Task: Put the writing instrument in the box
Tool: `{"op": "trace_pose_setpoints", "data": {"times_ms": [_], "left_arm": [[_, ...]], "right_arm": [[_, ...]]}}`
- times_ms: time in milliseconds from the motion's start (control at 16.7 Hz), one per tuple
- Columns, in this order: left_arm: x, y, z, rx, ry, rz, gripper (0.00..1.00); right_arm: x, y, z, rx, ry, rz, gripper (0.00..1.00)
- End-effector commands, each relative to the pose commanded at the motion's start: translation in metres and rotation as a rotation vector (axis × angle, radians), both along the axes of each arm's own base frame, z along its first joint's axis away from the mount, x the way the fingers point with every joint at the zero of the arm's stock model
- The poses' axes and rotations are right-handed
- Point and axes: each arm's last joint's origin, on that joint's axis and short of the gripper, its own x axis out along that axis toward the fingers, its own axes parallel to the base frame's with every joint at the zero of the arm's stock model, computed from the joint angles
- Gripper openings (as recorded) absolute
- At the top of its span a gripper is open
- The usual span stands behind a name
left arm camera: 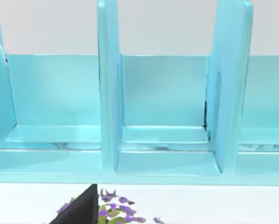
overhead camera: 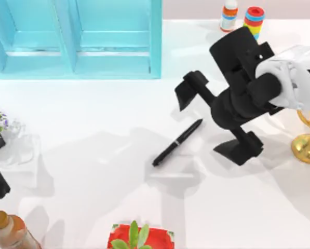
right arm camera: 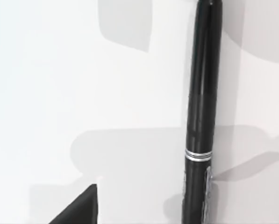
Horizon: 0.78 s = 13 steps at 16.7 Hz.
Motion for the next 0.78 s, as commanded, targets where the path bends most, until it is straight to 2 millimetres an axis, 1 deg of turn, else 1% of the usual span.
{"op": "trace_pose_setpoints", "data": {"times_ms": [120,240,360,600,720,780], "left_arm": [[0.0,0.0,0.0,0.0,0.0,0.0,1.0],[0.0,0.0,0.0,0.0,0.0,0.0,1.0],[0.0,0.0,0.0,0.0,0.0,0.0,1.0],[0.0,0.0,0.0,0.0,0.0,0.0,1.0],[0.0,0.0,0.0,0.0,0.0,0.0,1.0],[0.0,0.0,0.0,0.0,0.0,0.0,1.0]], "right_arm": [[0.001,-0.002,-0.001,-0.001,-0.002,-0.004,1.0],[0.005,0.004,-0.01,0.001,-0.002,-0.001,1.0],[0.013,0.013,-0.027,0.001,-0.001,0.001,1.0],[0.028,0.029,-0.073,-0.002,0.002,0.0,1.0],[0.031,0.034,-0.086,0.0,0.001,0.0,1.0],[0.032,0.034,-0.088,0.0,0.0,0.0,1.0]]}}
